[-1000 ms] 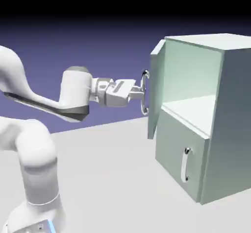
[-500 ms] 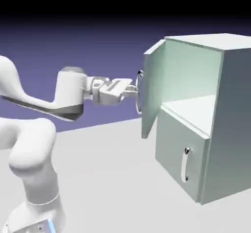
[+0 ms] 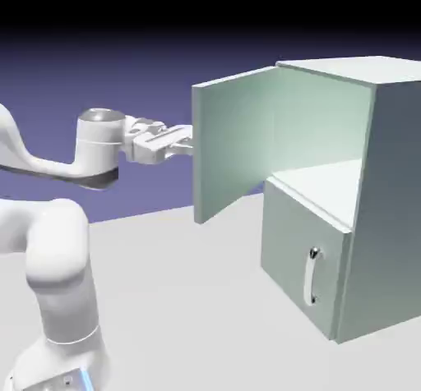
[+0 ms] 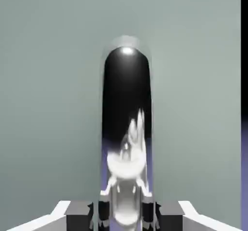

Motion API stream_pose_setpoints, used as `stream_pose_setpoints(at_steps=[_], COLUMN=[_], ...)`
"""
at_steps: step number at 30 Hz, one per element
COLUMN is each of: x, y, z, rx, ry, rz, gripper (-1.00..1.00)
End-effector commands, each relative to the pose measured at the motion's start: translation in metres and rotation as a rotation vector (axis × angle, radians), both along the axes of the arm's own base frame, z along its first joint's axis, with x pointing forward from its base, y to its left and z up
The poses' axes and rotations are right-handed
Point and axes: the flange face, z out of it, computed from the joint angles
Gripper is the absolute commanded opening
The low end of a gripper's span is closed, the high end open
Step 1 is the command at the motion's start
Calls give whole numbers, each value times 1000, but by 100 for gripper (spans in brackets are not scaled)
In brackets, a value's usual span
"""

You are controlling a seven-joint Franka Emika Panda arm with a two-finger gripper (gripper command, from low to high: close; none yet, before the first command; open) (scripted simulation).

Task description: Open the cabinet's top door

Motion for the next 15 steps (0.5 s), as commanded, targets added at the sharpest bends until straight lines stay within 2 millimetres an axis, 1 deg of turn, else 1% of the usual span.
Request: stream_pose_setpoints(at_steps=[1, 8, 15], x=[0, 4, 18], y=[9, 71, 124], z=[0, 0, 0], rx=[1, 1, 1], ry=[1, 1, 1], rz=[-30, -229, -406], gripper=[-100, -100, -100])
